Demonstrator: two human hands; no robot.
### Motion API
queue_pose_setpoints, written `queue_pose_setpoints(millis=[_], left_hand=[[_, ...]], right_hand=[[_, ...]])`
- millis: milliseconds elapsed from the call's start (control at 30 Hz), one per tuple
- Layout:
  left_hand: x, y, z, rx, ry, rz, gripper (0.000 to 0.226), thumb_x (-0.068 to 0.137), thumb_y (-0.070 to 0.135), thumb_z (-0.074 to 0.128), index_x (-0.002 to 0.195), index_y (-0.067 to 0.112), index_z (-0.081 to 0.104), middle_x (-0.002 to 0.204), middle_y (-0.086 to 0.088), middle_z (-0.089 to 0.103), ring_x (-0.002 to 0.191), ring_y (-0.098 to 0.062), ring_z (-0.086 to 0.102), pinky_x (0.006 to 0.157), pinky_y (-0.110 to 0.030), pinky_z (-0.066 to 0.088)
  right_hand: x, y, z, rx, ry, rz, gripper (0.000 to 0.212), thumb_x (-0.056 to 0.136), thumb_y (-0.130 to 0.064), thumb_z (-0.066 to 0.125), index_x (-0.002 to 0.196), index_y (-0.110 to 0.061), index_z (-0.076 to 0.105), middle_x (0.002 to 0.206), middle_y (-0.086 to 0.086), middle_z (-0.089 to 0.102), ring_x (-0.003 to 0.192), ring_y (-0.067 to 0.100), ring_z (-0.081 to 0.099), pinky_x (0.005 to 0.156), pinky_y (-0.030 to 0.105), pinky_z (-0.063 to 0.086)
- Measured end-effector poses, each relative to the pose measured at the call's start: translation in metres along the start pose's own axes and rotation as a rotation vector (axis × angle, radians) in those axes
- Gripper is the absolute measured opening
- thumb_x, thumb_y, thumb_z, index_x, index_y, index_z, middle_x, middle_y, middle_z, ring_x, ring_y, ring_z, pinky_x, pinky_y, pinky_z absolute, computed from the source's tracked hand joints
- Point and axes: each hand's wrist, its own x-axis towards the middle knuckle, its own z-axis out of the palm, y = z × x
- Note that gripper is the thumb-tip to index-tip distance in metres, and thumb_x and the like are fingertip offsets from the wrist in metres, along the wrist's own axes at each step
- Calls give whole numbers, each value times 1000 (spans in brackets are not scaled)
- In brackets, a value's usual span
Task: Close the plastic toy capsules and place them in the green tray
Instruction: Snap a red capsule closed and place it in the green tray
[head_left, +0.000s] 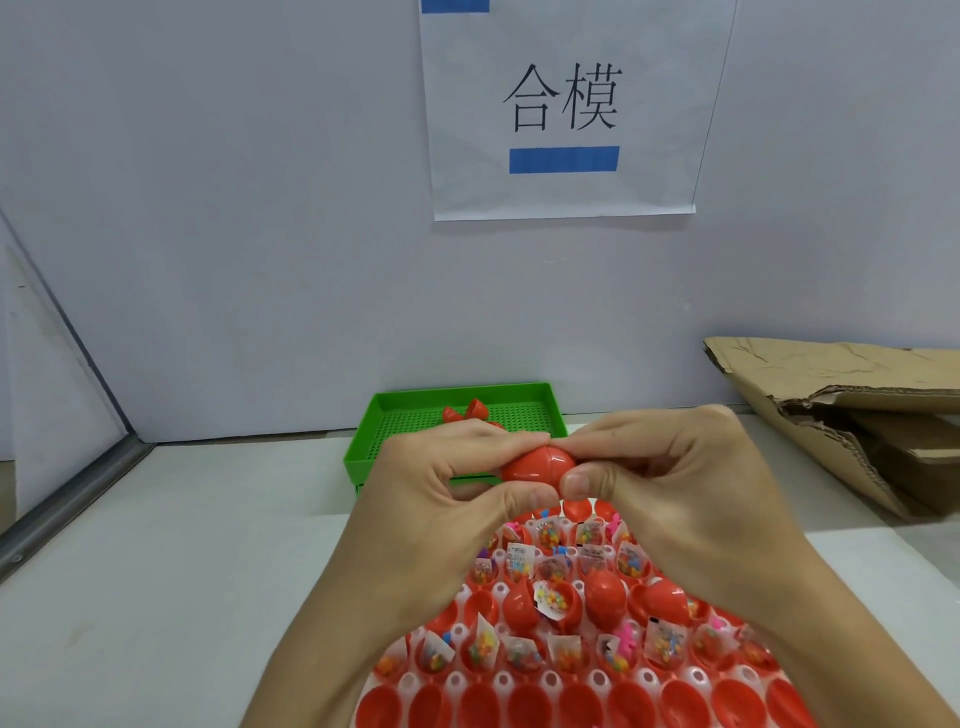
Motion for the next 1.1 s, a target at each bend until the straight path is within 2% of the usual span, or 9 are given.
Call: queue_pose_setpoints(millis=[100, 267, 400, 500, 667, 933, 1100], left_hand=[[0, 1, 0, 66, -1, -5, 34, 73, 23, 76, 107, 22, 77, 92, 7, 74, 92, -11, 71, 79, -26, 59], [2, 4, 3, 143, 19, 14, 36, 72, 22, 77, 108, 22, 77, 85, 8, 73, 87, -14, 69, 80, -36, 57], [2, 3, 8, 265, 21, 84, 34, 79, 20, 75, 112, 19, 74, 87, 8, 72, 85, -10, 67, 79, -31, 55], [3, 4, 13, 130, 74, 54, 37, 77, 28, 69, 114, 21, 73, 90, 9, 70, 89, -9, 68, 76, -23, 57], [3, 7, 18, -59, 128, 39, 34, 73, 24, 72, 106, 30, 72, 94, 8, 71, 89, -5, 70, 74, -15, 57], [3, 9, 11, -61, 137, 32, 38, 66, 23, 76, 104, 23, 75, 93, 8, 72, 88, -7, 71, 75, -19, 59], [2, 9, 8, -31, 131, 30, 39, 65, 28, 76, 104, 27, 75, 94, 10, 72, 90, -6, 70, 74, -19, 59]], right_hand=[[0, 2, 1, -12, 10, 17, 21, 71, -12, 83, 86, -26, 80, 82, -12, 77, 77, 6, 74, 70, 25, 60], [0, 1, 1, 18, 25, 7, 16, 67, -26, 77, 82, -30, 79, 82, -13, 77, 75, 5, 73, 69, 21, 59], [1, 4, 6, 17, 47, 4, 18, 72, -12, 81, 83, -28, 80, 80, -12, 77, 75, 7, 73, 69, 25, 59], [1, 4, 11, 156, 112, 6, 18, 71, -18, 74, 86, -28, 78, 84, -9, 77, 78, 9, 74, 71, 21, 59], [2, 0, 7, 235, 152, -8, 20, 70, -15, 74, 89, -21, 77, 84, -9, 78, 78, 6, 74, 71, 15, 56], [3, -5, 11, 205, 183, -34, 22, 68, -17, 76, 87, -25, 77, 82, -12, 77, 78, 5, 74, 73, 16, 58], [2, -5, 10, 167, 182, -46, 31, 69, 0, 80, 85, -26, 77, 82, -11, 77, 77, 6, 74, 72, 18, 58]])
